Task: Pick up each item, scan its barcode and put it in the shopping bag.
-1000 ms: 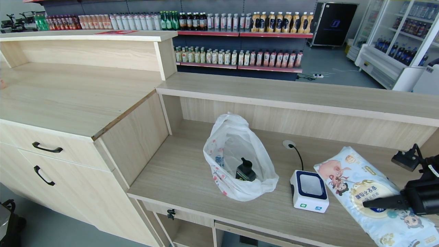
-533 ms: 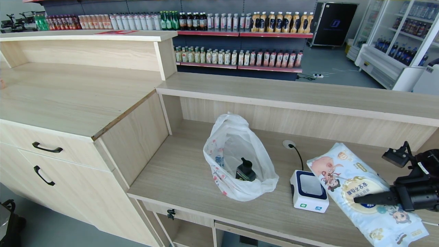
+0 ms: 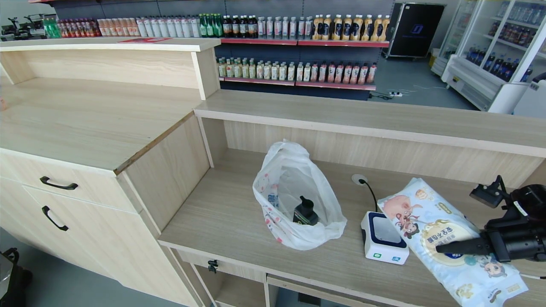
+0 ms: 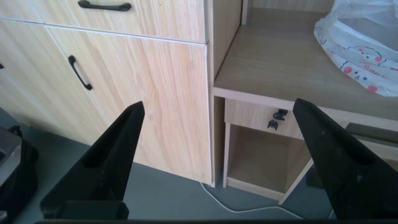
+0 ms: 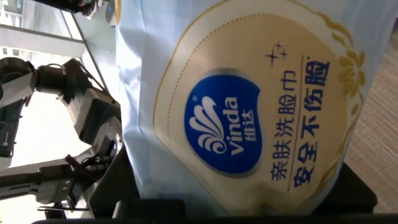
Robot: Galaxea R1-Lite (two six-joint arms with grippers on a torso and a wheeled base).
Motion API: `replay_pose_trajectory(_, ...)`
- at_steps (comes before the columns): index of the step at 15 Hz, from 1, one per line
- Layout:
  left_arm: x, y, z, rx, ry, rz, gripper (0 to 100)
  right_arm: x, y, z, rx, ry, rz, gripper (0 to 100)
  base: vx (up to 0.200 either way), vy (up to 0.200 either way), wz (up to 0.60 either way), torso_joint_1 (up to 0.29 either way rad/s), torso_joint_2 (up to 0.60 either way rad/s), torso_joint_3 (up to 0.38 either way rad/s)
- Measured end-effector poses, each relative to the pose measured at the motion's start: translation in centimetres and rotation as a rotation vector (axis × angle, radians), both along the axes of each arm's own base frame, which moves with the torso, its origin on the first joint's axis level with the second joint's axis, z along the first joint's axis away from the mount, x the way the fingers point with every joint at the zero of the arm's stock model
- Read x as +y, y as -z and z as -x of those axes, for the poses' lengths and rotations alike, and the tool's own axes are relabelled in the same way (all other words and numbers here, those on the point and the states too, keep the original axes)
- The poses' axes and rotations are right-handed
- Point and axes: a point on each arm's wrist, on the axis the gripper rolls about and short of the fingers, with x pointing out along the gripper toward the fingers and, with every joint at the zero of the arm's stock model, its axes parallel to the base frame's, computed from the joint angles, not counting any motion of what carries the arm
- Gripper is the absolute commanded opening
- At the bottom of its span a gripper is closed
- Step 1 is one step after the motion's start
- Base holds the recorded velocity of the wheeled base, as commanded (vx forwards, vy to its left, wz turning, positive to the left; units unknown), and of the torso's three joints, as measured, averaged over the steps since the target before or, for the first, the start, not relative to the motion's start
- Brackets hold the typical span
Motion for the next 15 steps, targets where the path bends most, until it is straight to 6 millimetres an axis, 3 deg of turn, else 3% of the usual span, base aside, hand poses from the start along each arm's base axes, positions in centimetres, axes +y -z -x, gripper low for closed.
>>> replay_pose_trajectory(8,0.0,0.0,0.0,0.0,0.0,0.0,100,0.0,-0.6,-0.1,-0.045,0.001,0.019,0,0.0,0.0,0.0,0.0,0.0,0.0)
replay_pose_trajectory(11,0.0,0.0,0.0,0.0,0.0,0.0,100,0.1,-3.6,1.3,-0.21,0.021,0.088,0,0.0,0.0,0.0,0.0,0.0,0.0)
replay_pose_trajectory(15,0.0,0.0,0.0,0.0,0.0,0.0,100,1.0,-8.6,6.2,-0.252,0.23,0.224,0,0.0,0.0,0.0,0.0,0.0,0.0)
